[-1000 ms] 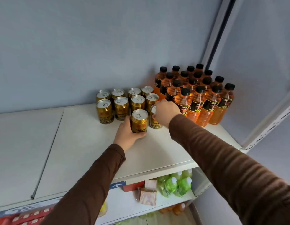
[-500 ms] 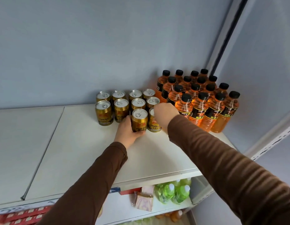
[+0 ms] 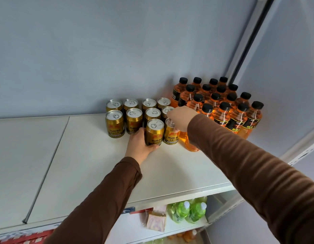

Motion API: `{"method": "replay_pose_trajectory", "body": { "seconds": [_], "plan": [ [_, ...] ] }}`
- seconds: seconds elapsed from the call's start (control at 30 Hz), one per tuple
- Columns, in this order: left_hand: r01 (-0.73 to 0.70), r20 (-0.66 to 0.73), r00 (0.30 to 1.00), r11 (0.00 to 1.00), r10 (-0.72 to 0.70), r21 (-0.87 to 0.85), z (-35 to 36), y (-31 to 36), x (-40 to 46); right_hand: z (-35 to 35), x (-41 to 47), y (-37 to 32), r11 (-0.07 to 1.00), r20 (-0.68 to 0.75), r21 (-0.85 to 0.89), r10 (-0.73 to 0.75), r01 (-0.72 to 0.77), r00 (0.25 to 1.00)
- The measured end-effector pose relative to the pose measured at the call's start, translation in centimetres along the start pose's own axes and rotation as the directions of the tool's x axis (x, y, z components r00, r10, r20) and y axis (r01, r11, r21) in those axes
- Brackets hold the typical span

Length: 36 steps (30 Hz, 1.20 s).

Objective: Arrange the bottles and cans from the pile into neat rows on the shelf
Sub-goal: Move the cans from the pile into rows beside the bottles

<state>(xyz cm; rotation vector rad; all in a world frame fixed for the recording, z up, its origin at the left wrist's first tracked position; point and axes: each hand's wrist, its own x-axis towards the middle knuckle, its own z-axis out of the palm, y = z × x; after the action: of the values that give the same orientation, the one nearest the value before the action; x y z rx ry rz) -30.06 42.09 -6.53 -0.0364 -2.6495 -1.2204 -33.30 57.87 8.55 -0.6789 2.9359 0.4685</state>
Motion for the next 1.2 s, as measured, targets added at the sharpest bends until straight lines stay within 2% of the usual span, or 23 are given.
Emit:
{"method": "replay_pose_trajectory", "body": {
  "seconds": [0.37, 1.2],
  "plan": [
    [0.019, -0.033, 0.999, 0.999, -0.018, 0.031, 0.3, 0.3, 0.1, -0.2, -0.1, -0.1, 0.999, 0.031, 0.019, 0.038, -0.038, 0.999],
    [0.068, -0.041, 0.997, 0.992, -0.064, 0.107, 0.6, 1.3, -0.1, 1.1, 0.2, 1.2, 0.997, -0.013, 0.080, -0.007, 0.009, 1.000]
  ]
}}
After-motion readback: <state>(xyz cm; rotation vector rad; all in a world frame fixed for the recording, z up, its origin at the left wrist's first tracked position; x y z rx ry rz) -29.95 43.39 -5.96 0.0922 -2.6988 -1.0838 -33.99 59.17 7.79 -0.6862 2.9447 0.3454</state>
